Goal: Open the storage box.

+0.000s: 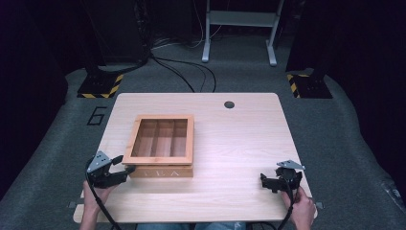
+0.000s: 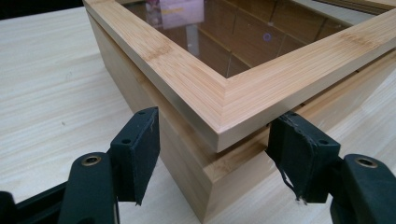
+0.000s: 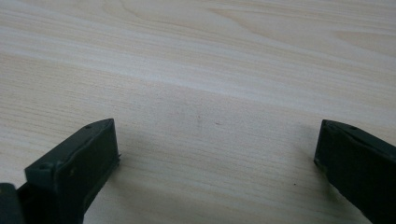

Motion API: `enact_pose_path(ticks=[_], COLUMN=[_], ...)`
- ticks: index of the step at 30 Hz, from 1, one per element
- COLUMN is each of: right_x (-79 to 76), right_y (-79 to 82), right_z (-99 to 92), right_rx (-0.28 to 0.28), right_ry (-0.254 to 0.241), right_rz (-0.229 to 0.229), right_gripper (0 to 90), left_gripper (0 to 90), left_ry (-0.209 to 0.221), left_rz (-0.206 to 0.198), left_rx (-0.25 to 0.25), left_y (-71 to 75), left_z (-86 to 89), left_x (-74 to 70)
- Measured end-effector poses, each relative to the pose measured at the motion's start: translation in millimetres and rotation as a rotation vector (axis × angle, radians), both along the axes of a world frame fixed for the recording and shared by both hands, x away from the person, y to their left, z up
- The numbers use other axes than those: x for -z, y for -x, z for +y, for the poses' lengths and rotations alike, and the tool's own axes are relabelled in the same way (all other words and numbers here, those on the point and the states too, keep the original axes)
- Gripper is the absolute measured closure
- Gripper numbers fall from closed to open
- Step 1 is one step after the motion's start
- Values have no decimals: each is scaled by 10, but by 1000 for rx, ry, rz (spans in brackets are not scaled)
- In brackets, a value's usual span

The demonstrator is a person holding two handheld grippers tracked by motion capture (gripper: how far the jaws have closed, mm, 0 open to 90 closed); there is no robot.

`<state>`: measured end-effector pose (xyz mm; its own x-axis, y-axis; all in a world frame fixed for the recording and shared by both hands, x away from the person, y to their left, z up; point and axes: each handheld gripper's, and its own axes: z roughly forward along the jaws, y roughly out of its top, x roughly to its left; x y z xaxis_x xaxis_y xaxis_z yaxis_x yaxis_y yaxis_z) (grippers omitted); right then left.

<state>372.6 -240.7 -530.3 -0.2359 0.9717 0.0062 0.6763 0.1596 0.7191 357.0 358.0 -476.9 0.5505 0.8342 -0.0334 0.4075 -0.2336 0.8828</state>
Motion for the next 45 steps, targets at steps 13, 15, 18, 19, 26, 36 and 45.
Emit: enact_pose_path(ticks=[13, 15, 18, 19, 26, 36, 45], right_x=[-1, -2, 0, -2, -2, -2, -2], right_y=[1, 3, 0, 2, 1, 1, 1], right_z=[2, 3, 0, 2, 0, 0, 0], right_rx=[4, 4, 0, 3, 1, 1, 0], right_ry=[-1, -2, 0, -1, -1, -1, -1], right_rz=[3, 5, 0, 4, 3, 3, 3], right_gripper=[0, 0, 0, 0, 0, 0, 0], left_gripper=[325, 324, 325, 328, 420, 491, 577], left_ry=[-2, 2, -4, -6, -24, -48, -35], left_rz=[-63, -78, -93, -103, -136, -176, -198], left_rx=[-2, -5, -5, -9, -43, -73, -108], left_y=[-60, -70, -85, -92, -145, -254, -362], left_z=[-10, -14, -16, -21, -50, -63, -61], left_x=[-197, -237, -297, -311, -429, -614, -742])
